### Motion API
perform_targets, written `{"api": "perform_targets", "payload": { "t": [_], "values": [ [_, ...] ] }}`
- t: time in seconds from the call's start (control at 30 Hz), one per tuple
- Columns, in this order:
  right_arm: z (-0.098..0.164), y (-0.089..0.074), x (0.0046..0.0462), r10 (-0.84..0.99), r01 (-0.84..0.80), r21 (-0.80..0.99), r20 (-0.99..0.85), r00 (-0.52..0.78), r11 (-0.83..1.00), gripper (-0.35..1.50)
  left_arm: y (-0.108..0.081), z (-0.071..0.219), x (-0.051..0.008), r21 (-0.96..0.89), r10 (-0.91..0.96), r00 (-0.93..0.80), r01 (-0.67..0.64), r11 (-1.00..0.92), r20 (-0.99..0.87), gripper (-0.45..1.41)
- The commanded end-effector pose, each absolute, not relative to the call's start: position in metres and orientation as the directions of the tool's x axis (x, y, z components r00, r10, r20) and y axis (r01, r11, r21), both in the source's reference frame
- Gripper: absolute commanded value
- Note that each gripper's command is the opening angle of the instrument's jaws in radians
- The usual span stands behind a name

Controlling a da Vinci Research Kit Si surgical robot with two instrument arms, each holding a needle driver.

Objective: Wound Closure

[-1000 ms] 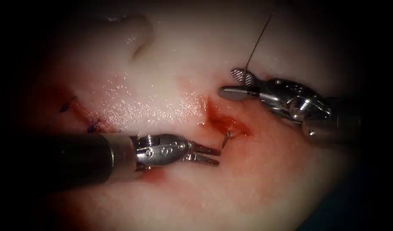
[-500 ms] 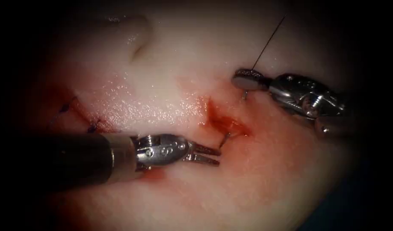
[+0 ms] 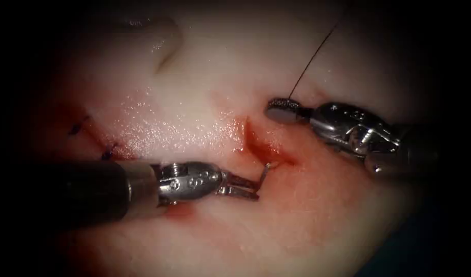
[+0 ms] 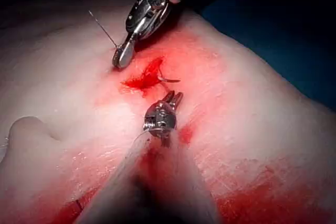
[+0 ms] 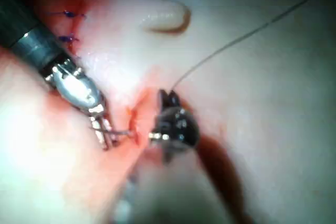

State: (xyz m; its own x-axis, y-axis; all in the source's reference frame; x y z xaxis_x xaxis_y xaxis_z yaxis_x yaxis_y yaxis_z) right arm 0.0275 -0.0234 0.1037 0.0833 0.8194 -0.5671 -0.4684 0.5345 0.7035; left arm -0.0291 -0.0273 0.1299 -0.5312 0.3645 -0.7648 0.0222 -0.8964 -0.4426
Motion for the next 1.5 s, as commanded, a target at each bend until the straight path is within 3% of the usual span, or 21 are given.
{"api": "perform_targets", "payload": {
  "t": [0.03,0.1,0.23,0.63,1.13,1.5],
  "values": [
    [0.1042,-0.023,0.0274,0.815,-0.492,0.693,-0.575,0.064,0.528,0.78,-0.0276,0.1304,-0.0294,-0.432,0.352,-0.53,0.029,-0.902,-0.771,0.1],
    [0.1041,-0.0227,0.0267,0.815,-0.504,0.688,-0.576,0.059,0.523,0.94,-0.0275,0.1302,-0.0292,-0.414,0.337,-0.53,0.029,-0.91,-0.778,0.1],
    [0.1034,-0.0223,0.0248,0.818,-0.492,0.696,-0.572,0.061,0.523,1.04,-0.0271,0.1304,-0.029,-0.355,0.277,-0.53,0.05,-0.933,-0.802,0.1],
    [0.104,-0.0235,0.0247,0.811,-0.489,0.69,-0.582,0.062,0.533,0.93,-0.026,0.1295,-0.0297,-0.235,0.172,-0.45,0.088,-0.968,-0.876,0.51],
    [0.106,-0.0246,0.0254,0.801,-0.499,0.674,-0.594,0.072,0.545,0.84,-0.0238,0.1261,-0.0308,-0.151,0.134,-0.393,0.014,-0.988,-0.91,0.49],
    [0.1061,-0.0245,0.0252,0.797,-0.498,0.67,-0.599,0.075,0.551,0.84,-0.0247,0.1266,-0.033,-0.148,0.114,-0.377,0.065,-0.987,-0.919,0.47]
  ]
}}
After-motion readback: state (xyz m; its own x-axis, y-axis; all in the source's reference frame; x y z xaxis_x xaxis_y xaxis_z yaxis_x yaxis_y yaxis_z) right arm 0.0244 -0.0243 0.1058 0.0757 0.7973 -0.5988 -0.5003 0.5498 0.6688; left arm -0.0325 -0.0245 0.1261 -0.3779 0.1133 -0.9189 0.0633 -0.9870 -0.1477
